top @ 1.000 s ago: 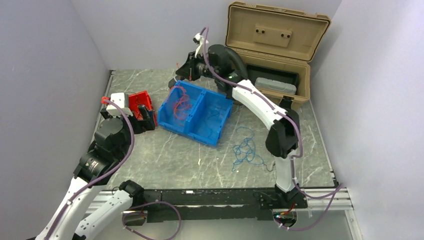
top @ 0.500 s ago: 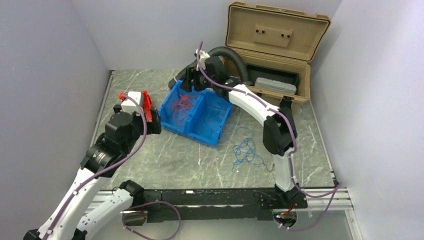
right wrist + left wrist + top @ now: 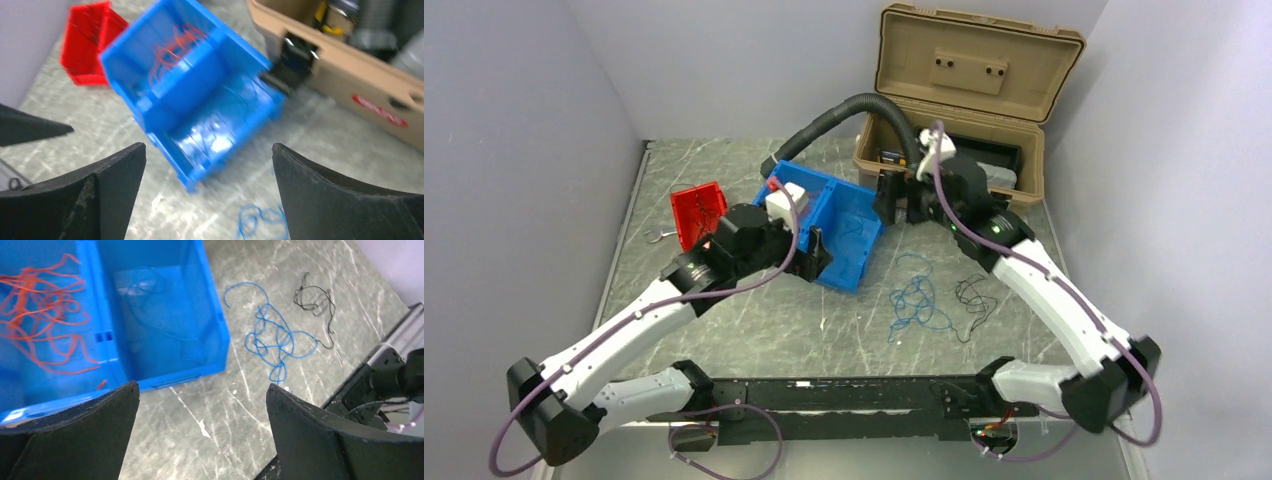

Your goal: Untangle the cables

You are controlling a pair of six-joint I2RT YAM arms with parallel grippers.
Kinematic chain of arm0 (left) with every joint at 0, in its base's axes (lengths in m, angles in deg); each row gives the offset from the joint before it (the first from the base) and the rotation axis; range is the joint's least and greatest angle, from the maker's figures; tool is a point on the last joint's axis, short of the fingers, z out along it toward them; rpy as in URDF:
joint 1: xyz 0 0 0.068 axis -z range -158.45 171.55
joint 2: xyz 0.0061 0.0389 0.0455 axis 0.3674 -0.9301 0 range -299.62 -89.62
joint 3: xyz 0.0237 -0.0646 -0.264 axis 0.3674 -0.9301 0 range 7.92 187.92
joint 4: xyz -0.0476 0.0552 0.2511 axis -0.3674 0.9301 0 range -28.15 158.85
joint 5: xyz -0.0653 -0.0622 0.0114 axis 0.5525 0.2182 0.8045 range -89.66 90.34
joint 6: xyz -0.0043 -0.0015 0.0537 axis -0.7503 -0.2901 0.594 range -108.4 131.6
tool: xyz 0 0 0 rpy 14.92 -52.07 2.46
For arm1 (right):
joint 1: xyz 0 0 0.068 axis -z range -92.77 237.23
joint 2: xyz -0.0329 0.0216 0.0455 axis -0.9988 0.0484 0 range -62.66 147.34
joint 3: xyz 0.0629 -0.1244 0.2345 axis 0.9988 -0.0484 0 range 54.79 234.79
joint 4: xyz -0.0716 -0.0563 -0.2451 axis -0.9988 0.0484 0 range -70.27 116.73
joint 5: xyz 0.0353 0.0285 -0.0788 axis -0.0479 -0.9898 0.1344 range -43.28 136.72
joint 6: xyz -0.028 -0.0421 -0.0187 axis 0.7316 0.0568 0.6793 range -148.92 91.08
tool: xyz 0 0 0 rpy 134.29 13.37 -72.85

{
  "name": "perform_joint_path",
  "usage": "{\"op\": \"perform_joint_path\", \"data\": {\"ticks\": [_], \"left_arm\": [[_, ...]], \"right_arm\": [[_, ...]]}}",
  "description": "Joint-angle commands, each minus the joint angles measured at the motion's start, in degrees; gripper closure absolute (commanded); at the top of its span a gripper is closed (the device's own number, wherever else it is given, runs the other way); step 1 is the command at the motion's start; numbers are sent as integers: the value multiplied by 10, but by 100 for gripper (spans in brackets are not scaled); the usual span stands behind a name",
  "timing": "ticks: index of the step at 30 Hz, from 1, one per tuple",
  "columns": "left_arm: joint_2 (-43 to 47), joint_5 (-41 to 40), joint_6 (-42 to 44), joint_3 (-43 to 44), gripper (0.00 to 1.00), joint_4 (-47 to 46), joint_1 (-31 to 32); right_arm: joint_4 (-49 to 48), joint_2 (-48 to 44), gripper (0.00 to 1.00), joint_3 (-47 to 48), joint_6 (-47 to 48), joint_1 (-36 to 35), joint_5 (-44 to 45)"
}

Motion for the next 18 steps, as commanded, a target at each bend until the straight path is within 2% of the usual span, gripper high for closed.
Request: {"op": "perform_joint_path", "data": {"ticks": [1, 7, 12, 18], "left_arm": [[-17, 74, -13, -4, 0, -107, 17], [-50, 113, 9, -43, 1, -199, 56], [-49, 145, 44, -101, 1, -309, 70], [-42, 121, 72, -182, 1, -426, 71]], "right_arm": [[100, -93, 1, -83, -3, 22, 49], [122, -157, 11, -198, -33, 31, 22], [90, -122, 18, -254, -39, 24, -80], [62, -60, 21, -281, -41, -22, -19]]}}
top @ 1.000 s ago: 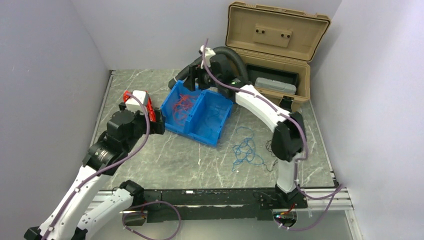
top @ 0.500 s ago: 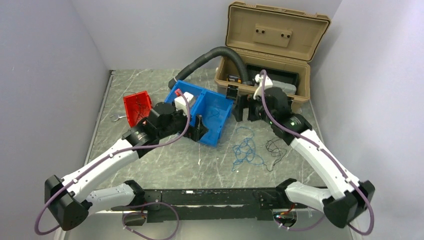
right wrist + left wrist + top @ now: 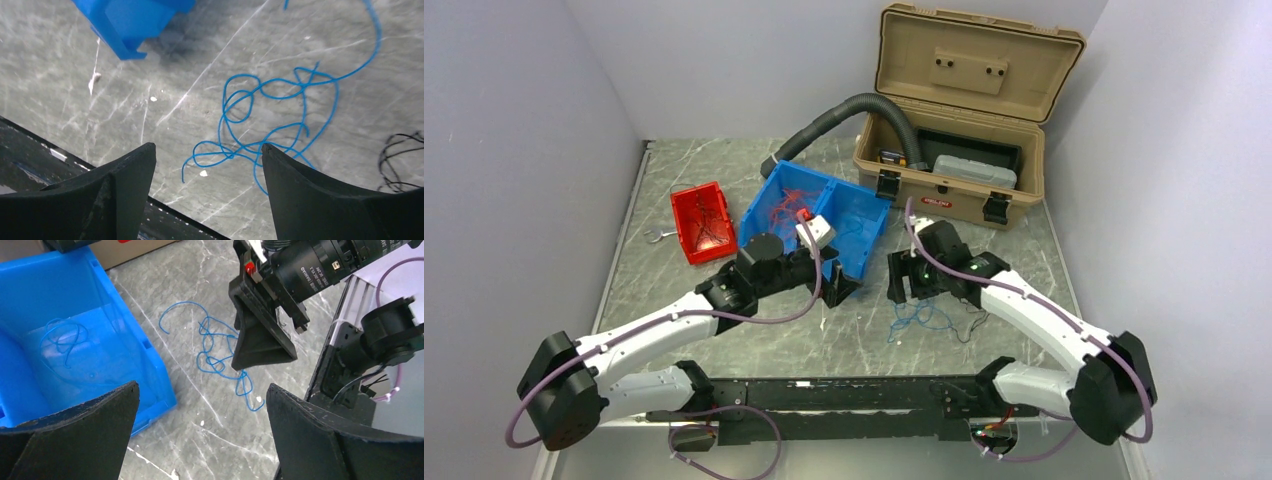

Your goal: Untangle the cables

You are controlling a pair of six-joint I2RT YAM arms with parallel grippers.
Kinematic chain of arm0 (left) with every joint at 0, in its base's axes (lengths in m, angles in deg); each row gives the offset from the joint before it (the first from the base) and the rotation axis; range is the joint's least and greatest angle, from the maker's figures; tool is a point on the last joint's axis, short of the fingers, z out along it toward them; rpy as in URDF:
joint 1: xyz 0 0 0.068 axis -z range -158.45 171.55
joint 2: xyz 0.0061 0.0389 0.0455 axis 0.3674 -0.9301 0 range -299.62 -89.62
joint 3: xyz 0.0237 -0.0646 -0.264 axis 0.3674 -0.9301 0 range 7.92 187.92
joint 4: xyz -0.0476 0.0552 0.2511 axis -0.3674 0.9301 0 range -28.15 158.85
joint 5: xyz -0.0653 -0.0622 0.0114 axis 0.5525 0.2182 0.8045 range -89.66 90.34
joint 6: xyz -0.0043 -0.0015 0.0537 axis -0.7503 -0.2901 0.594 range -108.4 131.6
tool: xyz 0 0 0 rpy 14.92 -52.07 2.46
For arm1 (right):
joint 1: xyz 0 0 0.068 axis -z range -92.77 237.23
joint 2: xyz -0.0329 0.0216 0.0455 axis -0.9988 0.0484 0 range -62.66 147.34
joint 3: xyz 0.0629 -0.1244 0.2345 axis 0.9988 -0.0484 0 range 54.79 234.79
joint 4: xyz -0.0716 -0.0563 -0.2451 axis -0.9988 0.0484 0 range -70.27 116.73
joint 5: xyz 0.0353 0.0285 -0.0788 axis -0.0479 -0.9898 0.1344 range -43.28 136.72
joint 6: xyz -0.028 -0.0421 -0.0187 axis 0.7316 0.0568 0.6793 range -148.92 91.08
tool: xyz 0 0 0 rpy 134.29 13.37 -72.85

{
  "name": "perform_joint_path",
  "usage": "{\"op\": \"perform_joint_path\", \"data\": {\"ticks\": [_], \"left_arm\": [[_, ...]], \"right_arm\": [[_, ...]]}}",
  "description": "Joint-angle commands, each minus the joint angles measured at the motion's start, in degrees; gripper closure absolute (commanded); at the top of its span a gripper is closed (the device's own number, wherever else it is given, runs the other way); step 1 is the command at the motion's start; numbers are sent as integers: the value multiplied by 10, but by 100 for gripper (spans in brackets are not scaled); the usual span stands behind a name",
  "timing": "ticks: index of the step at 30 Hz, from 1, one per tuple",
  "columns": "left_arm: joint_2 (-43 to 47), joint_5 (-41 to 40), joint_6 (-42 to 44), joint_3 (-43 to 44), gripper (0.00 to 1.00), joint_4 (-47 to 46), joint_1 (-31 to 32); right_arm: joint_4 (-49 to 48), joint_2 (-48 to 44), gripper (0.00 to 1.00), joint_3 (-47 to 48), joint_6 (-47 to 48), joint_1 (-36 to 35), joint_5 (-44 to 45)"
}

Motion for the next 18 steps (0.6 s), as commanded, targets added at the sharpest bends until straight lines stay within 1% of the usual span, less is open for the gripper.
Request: {"op": "perform_joint_path", "data": {"ticks": [1, 4, 8, 9, 11, 13, 15, 16, 17, 18], "left_arm": [[16, 0, 43, -51, 0, -145, 2], [40, -23, 69, -98, 1, -194, 3], [70, -45, 87, -157, 0, -253, 3], [72, -46, 88, -168, 0, -268, 3], [77, -54, 78, -179, 1, -278, 2], [76, -55, 70, -191, 0, -296, 3], [70, -52, 60, -202, 1, -321, 2], [67, -50, 56, -204, 1, -327, 3], [63, -48, 54, -204, 1, -329, 2], [59, -46, 52, -205, 1, -333, 3]], "right_arm": [[-49, 23, 23, -17, -12, -19, 15], [-68, 42, 33, -29, -11, -22, 19], [-80, 74, 36, -33, -5, -33, 33], [-80, 83, 36, -31, -5, -37, 40], [-83, 101, 40, -28, -5, -43, 49], [-84, 115, 48, -25, -3, -49, 57], [-84, 126, 52, -21, -2, -54, 71], [-81, 130, 58, -18, 0, -56, 80], [-72, 133, 66, -13, 1, -58, 88], [-65, 134, 77, -8, 1, -60, 95]]}}
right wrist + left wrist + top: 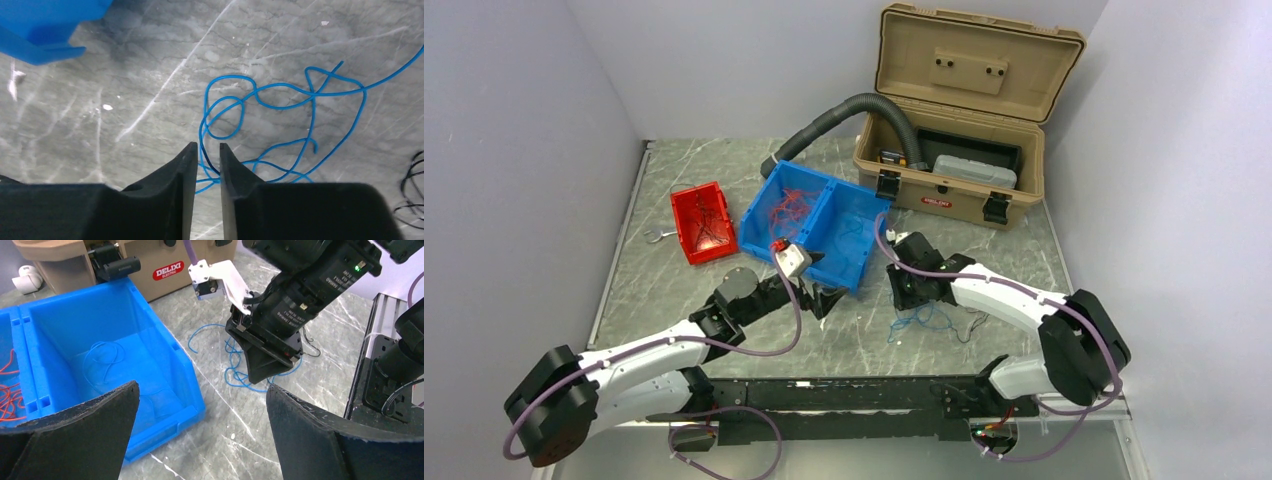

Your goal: Untangle the cables

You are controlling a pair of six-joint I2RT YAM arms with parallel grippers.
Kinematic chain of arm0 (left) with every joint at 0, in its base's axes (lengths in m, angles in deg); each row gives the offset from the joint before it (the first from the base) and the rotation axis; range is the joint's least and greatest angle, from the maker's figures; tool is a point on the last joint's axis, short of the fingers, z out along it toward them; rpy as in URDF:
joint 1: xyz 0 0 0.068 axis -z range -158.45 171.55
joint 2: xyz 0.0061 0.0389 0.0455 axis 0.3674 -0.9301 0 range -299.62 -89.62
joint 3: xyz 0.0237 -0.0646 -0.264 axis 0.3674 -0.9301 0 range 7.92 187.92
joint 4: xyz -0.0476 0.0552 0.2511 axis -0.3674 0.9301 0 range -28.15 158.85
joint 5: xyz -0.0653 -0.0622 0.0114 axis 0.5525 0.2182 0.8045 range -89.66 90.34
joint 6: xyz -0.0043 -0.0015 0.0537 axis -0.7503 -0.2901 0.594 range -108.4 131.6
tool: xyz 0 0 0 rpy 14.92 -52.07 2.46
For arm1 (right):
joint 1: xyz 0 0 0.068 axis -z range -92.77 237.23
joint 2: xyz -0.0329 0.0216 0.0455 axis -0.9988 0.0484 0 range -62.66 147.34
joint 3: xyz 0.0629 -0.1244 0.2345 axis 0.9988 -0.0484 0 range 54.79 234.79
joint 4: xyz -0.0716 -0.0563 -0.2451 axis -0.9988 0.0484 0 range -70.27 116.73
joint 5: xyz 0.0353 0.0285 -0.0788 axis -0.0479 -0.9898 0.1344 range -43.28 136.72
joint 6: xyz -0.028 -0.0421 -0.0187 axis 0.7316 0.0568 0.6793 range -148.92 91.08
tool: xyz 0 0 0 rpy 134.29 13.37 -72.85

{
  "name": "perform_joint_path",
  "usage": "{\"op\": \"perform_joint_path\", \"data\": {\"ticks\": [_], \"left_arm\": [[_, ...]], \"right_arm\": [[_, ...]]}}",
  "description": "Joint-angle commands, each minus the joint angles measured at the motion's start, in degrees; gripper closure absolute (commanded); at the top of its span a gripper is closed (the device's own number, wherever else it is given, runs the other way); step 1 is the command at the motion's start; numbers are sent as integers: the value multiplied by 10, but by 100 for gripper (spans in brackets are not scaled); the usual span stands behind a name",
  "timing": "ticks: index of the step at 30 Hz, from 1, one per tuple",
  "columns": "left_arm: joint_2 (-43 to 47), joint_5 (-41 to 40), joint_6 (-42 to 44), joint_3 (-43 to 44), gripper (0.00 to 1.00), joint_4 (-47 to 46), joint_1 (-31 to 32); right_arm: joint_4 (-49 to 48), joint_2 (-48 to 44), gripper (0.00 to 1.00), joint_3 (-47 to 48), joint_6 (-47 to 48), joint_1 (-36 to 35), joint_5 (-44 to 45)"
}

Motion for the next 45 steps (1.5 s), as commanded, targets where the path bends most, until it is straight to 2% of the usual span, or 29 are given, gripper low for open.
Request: {"op": "perform_joint_path", "data": {"ticks": [1, 3, 8, 14, 25, 30, 45], "left_arm": [[-10, 4, -13, -6, 1, -77, 2], [-17, 10, -12, -7, 1, -85, 2], [-20, 21, -18, -13, 1, -102, 3], [-34, 50, -25, -14, 1, -122, 2], [-47, 79, -26, -13, 1, -143, 3], [-46, 89, -24, -13, 1, -145, 3], [-74, 101, -38, -34, 1, -243, 3]], "right_arm": [[4, 1, 85, 25, 4, -10, 50], [17, -14, 100, 32, 6, -12, 56], [65, -104, 100, 83, -2, -13, 46], [131, -170, 100, 228, 7, -12, 51], [158, -131, 100, 501, 33, -12, 37], [154, -103, 100, 585, 32, -12, 6], [75, -105, 100, 595, -19, -12, -93]]}}
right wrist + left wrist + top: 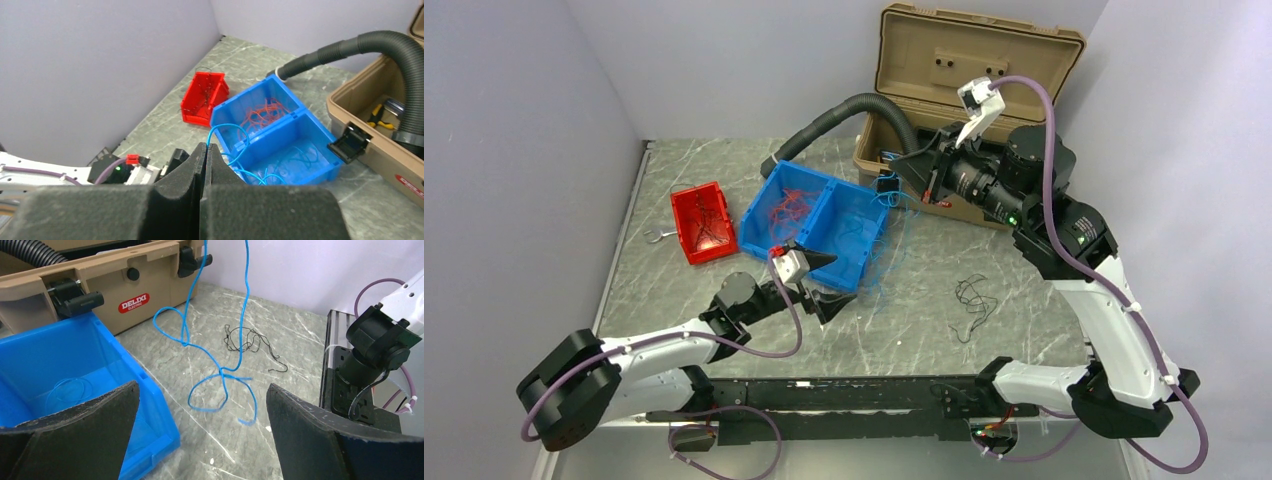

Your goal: Untangle the cables

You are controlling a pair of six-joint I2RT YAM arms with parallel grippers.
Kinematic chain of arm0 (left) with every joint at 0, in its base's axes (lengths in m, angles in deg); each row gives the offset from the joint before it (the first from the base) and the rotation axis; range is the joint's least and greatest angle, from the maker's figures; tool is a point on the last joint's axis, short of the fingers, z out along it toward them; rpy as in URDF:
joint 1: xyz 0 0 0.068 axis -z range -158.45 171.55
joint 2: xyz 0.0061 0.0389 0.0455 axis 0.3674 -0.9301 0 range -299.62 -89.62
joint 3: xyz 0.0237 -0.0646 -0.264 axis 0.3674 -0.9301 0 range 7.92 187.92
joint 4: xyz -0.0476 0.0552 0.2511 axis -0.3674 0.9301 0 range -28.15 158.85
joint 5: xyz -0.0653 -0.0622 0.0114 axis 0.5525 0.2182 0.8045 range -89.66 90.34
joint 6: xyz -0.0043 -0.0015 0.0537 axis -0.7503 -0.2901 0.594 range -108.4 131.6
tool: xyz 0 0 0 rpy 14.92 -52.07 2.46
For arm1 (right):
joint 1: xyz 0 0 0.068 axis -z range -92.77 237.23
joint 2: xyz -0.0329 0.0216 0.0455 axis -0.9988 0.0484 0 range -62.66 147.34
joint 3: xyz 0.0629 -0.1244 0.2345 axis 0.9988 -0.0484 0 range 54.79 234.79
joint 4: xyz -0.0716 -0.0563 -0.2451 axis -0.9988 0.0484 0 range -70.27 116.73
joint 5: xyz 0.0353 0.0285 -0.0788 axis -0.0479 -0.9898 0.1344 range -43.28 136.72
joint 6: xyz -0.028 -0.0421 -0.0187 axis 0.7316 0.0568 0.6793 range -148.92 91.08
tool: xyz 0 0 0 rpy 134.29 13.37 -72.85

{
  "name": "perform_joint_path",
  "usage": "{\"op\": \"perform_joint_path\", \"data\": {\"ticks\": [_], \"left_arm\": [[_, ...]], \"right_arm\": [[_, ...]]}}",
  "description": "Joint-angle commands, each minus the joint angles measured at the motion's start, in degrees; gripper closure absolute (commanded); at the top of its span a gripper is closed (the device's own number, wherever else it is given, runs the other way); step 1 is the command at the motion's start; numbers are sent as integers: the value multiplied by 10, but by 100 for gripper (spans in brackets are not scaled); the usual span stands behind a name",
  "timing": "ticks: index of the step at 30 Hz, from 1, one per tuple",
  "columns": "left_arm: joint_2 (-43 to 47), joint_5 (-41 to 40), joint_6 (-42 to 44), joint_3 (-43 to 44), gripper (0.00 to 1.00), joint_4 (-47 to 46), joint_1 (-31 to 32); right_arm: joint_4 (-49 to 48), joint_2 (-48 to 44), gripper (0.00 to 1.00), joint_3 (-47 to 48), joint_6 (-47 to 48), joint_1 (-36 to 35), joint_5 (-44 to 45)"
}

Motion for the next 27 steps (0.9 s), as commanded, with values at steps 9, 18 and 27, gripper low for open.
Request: {"op": "perform_joint_path", "data": {"ticks": [9, 18, 27], "left_arm": [[-43, 16, -17, 12, 5, -65, 2], [-42, -21, -1, 17, 10, -37, 2], [-45, -7, 15, 2, 27, -76, 3]], "right_arm": [[-91, 12, 100, 29, -60, -3, -106], [-105, 20, 100, 47, -72, -2, -129], [-114, 25, 100, 69, -89, -2, -163]]}}
